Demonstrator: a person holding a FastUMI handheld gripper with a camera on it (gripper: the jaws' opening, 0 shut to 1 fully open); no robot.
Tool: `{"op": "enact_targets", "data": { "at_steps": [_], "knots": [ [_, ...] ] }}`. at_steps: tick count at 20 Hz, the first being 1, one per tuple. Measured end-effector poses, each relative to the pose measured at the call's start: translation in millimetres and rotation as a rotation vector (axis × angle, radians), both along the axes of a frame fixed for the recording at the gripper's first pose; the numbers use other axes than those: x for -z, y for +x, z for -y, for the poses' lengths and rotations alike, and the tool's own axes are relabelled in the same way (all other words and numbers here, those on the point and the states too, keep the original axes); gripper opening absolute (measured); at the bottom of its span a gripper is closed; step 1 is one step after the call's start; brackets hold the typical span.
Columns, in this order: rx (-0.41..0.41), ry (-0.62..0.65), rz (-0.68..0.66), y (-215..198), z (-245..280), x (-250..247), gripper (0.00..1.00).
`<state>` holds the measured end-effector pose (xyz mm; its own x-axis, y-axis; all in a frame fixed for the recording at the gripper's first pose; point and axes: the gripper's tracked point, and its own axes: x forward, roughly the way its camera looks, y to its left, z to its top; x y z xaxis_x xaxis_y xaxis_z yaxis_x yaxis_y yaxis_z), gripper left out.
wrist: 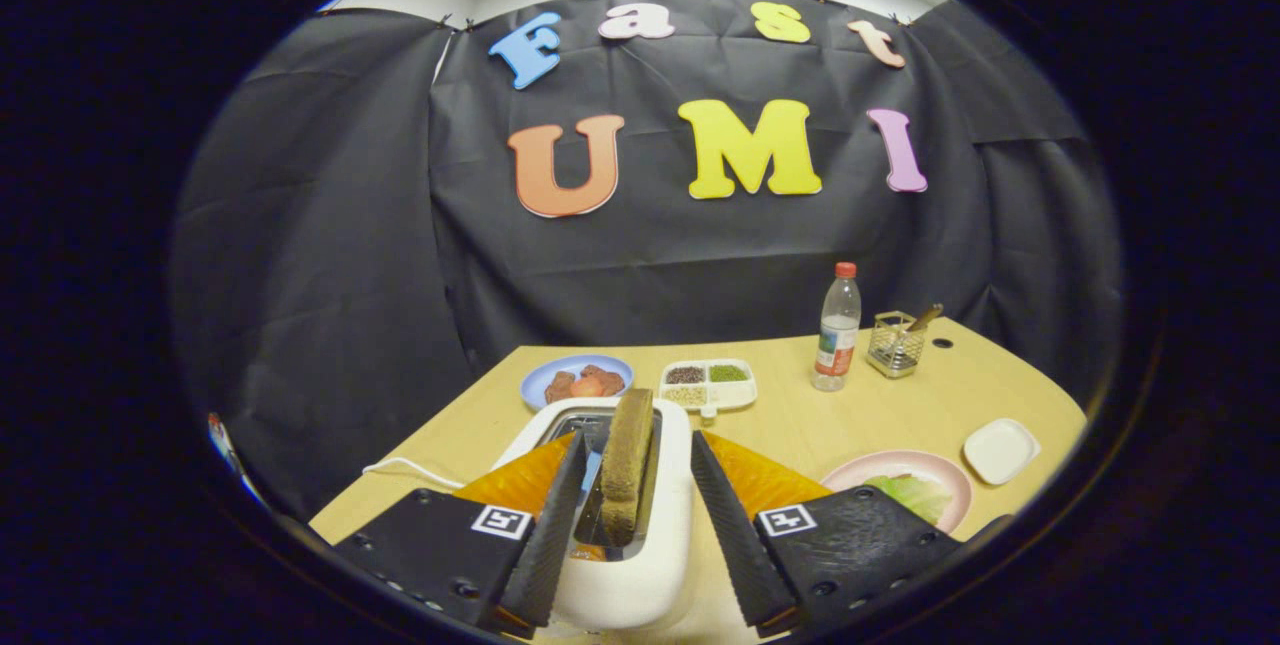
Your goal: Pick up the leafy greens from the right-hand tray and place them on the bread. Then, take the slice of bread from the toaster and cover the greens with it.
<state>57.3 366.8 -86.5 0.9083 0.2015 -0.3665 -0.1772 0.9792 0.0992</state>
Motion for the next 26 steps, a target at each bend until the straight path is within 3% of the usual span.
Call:
{"op": "enact_targets", "data": {
  "at_steps": [4,5,6,7,19,26],
  "knots": [
    [0.003,0.021,-0.040,3.8,-5.6,8.3,0.33],
    [-0.006,0.024,-0.042,2.7,-6.4,7.1,0.19],
    [-0.007,0.023,-0.040,2.3,-5.8,6.3,0.18],
    [-0.016,0.033,-0.040,1.0,-7.2,3.9,0.10],
    [-0.014,0.245,0.095,-9.1,44.0,-101.5,0.10],
    [0.058,0.241,0.107,-2.4,129.7,-87.7,0.10]
  ]
}}
